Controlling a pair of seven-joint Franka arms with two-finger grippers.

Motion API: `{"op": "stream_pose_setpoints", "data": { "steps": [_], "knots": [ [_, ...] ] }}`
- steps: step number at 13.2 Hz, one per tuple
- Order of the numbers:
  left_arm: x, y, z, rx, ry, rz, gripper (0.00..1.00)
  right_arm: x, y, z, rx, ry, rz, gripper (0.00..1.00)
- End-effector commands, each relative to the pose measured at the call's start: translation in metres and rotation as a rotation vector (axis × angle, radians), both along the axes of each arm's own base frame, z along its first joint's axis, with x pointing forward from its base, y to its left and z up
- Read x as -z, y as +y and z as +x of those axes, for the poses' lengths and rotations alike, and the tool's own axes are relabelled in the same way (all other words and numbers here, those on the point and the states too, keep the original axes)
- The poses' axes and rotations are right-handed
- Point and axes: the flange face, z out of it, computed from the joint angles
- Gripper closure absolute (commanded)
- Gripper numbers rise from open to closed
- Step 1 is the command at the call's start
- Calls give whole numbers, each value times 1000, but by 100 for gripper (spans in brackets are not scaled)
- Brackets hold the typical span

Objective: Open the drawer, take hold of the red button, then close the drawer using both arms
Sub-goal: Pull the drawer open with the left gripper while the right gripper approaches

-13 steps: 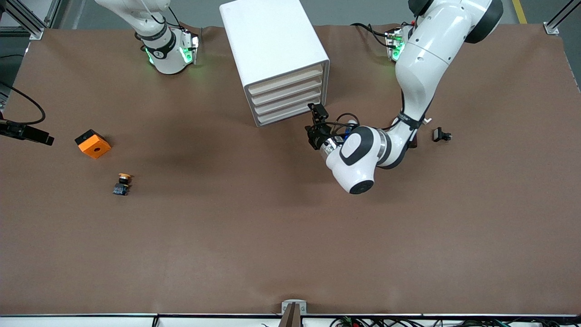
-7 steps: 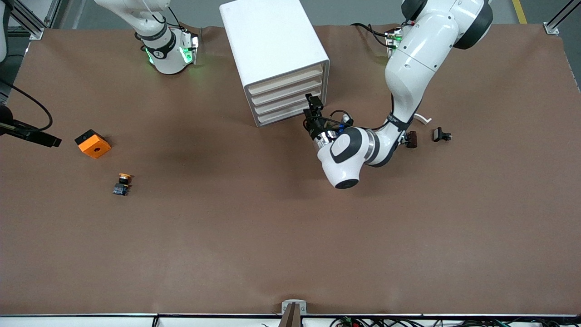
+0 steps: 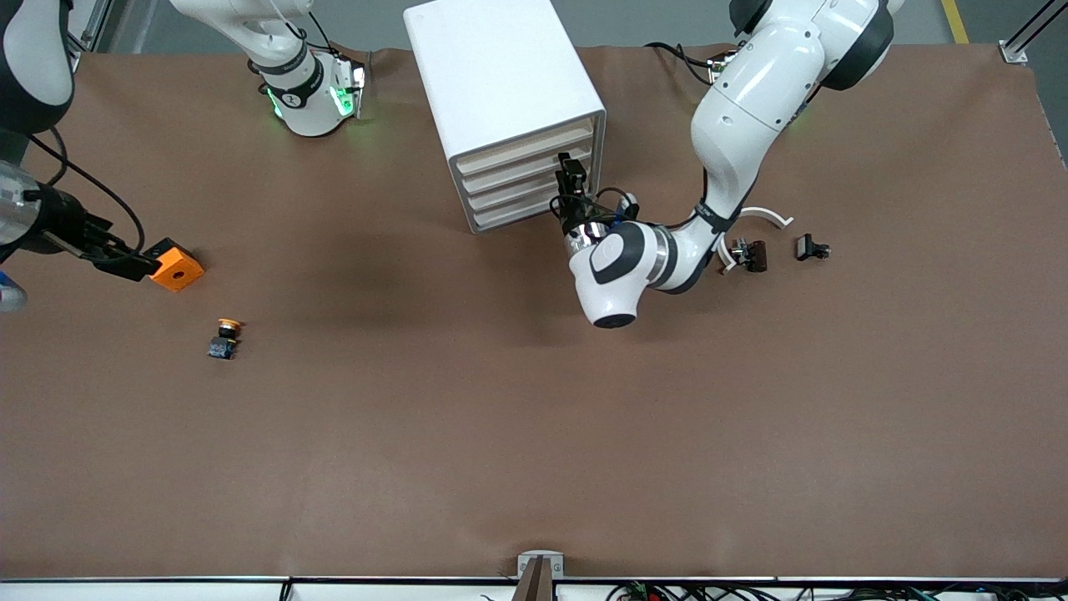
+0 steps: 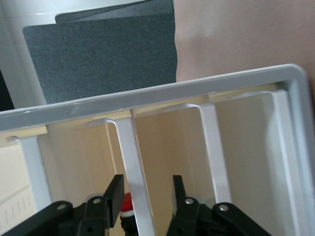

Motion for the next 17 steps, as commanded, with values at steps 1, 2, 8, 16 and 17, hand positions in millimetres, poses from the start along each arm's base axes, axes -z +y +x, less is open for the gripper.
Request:
{"op": "stream_pose_setpoints", "data": {
  "steps": [1,2,8,16,17],
  "knots": [
    [-5,-6,-11,3,33,1,62,0,24,-5,75,14,-5,0],
    [-4,-7,-12,5,34,0,69,3,37,-8,111,22,7,0],
    [-3,-5,-10,0,35,-1,95,17,103,-19,226,40,-21,0],
    [8,22,23,-76,16,14,93,33,212,-41,377,-21,-56,0],
    [8,28,33,-99,4,11,93,36,225,-43,395,-37,-53,0]
  ]
}}
